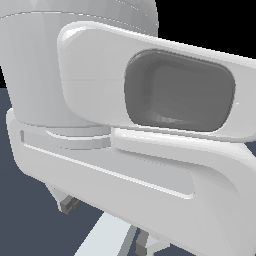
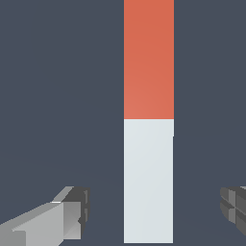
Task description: Insert the peg into the horizontal hole in a box.
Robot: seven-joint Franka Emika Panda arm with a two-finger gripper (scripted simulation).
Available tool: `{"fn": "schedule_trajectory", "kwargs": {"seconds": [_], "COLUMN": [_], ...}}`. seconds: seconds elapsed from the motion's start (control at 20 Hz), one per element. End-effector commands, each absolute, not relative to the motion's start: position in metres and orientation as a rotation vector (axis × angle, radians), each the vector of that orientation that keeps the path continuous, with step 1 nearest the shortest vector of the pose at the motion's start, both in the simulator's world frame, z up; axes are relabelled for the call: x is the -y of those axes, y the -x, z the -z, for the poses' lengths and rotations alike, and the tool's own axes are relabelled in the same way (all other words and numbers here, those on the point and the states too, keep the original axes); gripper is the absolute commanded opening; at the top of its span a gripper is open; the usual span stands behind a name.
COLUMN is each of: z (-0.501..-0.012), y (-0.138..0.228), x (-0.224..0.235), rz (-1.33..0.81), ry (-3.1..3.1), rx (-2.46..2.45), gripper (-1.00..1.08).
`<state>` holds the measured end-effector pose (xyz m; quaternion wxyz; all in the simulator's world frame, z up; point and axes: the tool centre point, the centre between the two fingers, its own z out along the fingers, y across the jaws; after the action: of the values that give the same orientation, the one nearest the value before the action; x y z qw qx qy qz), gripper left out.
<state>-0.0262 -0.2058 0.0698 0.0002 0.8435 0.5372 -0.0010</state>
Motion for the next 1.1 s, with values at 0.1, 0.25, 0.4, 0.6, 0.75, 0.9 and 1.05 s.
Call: {"fn": "schedule_trajectory", "kwargs": {"seconds": [0.1, 0.25, 0.4, 0.6, 0.75, 0.9, 1.05], "z": [-0.061, -0.046, -0.031, -0.02, -0.019, -0.019, -0.019], "y": [0.026, 0.027, 0.027, 0.027, 0.026, 0.026, 0.026], "x": [0.205, 0.205, 0.206, 0.206, 0.206, 0.206, 0.206], "rz": [0.003, 0.002, 0.001, 0.0, 0.0, 0.0, 0.0], "ry": [-2.649, -2.65, -2.652, -2.652, -2.652, -2.652, -2.652], "rx": [-1.688, -1.687, -1.685, -1.684, -1.684, -1.684, -1.684], "gripper": [1.0, 1.0, 1.0, 1.0, -1.0, -1.0, -1.0]}}
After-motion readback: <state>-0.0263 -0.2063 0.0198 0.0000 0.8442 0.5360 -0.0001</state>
